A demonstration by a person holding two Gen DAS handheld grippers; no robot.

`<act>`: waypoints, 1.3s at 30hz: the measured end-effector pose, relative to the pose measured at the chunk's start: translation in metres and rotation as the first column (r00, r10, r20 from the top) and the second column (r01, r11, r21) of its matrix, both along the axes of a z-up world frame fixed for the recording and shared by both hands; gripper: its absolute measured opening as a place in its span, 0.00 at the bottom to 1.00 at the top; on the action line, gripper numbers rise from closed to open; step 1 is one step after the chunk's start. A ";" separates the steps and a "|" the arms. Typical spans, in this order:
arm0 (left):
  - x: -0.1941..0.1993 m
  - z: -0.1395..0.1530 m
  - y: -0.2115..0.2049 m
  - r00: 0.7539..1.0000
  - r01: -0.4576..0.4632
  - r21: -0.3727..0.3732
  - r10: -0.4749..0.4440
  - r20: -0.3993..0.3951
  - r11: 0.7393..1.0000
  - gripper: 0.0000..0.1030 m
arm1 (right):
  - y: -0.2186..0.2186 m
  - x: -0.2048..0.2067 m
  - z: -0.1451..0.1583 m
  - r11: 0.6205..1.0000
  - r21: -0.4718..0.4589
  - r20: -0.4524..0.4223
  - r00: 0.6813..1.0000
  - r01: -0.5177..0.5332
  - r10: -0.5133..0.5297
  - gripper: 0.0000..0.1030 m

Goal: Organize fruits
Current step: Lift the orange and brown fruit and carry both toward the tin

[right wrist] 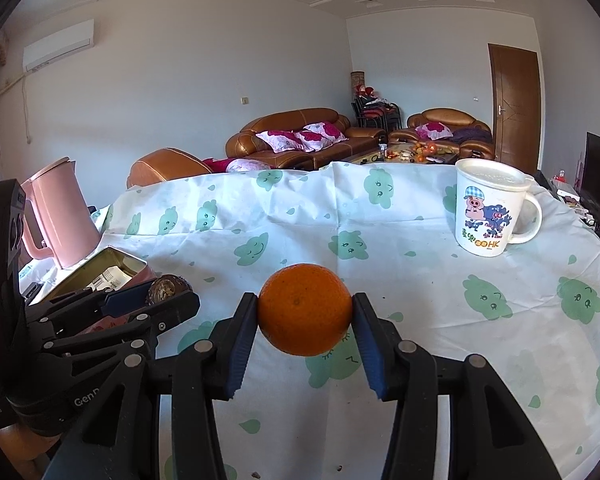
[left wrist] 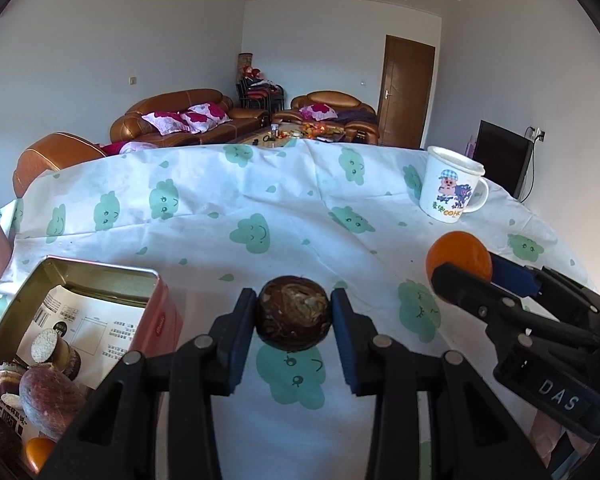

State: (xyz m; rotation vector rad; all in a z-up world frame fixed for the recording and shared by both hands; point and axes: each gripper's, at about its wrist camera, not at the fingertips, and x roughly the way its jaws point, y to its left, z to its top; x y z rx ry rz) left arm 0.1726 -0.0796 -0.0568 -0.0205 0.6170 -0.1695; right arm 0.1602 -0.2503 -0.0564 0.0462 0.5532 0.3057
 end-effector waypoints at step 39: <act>-0.060 0.013 0.038 0.990 -0.064 0.008 0.063 0.127 0.998 0.38 | 0.039 -0.033 0.010 0.995 -0.027 0.100 0.991 -0.091 0.094 0.48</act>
